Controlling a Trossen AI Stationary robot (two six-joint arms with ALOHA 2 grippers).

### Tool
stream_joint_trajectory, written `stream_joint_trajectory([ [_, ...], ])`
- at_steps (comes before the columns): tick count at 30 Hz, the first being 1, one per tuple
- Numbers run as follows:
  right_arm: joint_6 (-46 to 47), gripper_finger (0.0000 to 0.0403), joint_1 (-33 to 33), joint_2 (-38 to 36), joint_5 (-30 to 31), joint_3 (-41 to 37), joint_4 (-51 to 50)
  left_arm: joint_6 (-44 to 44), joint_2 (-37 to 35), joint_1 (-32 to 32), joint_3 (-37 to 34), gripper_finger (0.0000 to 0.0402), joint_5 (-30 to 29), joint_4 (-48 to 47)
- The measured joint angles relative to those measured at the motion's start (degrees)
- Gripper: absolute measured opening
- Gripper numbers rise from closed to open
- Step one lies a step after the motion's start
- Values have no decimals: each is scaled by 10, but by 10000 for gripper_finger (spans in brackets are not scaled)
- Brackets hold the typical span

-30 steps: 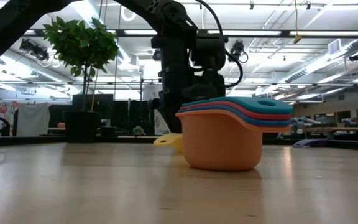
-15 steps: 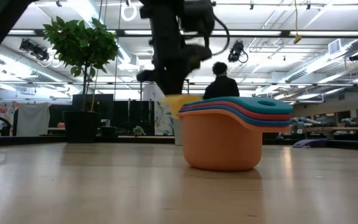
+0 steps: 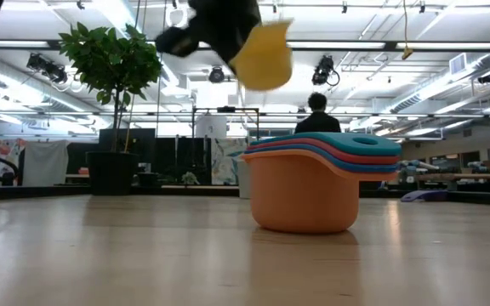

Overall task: Nest measuring cups in basket
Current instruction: Stack the yellow measuring cup on top of the light blue measuring cup

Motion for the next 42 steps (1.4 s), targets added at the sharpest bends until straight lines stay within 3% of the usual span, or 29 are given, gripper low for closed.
stream_joint_trajectory([
  [4,-41,9,0,0,0,0,1,-112,-1,-47,1,14,-55,42],
  [10,-83,9,0,0,0,0,1,-198,6,-94,1,14,-99,41],
  [21,-79,9,0,-1,0,0,1,-169,63,-107,2,14,-64,96],
  [42,-67,9,0,-1,0,0,1,-176,120,-104,2,14,1,97],
])
